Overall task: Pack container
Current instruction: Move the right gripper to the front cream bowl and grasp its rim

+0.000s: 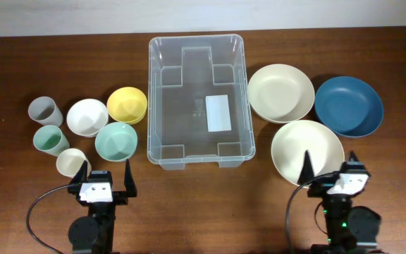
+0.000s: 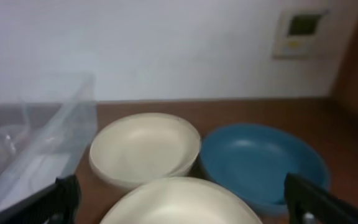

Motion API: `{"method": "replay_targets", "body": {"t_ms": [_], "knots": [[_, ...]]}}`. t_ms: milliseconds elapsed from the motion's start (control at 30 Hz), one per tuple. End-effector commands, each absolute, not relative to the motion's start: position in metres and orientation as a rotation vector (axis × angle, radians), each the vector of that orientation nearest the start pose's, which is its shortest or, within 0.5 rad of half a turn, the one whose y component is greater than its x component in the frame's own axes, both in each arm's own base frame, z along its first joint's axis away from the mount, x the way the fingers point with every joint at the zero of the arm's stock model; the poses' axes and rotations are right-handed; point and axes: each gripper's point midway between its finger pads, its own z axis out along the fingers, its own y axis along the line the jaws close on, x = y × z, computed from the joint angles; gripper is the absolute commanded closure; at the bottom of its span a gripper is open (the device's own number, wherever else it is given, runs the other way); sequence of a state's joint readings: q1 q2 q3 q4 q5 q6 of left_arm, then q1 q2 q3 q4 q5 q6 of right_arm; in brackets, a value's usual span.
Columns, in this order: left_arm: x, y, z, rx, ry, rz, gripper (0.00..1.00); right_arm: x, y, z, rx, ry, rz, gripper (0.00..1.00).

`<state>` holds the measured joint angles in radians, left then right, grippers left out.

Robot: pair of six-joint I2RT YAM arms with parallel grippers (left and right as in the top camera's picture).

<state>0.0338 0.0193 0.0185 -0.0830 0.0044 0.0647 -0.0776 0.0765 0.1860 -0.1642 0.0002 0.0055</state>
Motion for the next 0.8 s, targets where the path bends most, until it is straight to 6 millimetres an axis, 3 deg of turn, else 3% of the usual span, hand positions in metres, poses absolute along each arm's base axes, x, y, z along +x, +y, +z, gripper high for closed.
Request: {"method": "replay_targets", "body": {"t_ms": [0,167,300,467,767], "knots": [[0.246,0.005,0.156,0.050,1.654,0.075,0.01,0.238,-0.033,0.268,0.123,1.600,-0.124,0.01],[0.246,0.005,0.156,0.050,1.654,0.075,0.00,0.270,-0.042,0.322,0.109,1.704,-0.140,0.01],[0.246,0.005,0.156,0.050,1.654,0.075,0.01,0.298,-0.017,0.340,-0.004,1.821,0.033,0.01],[0.246,0.005,0.156,0.051,1.654,0.074,0.00,0.319,-0.016,0.303,0.006,2.019,0.090,0.01],[0.246,0.005,0.156,0.050,1.654,0.075,0.00,0.326,-0.021,0.249,0.053,2.226,0.100,0.01]]}}
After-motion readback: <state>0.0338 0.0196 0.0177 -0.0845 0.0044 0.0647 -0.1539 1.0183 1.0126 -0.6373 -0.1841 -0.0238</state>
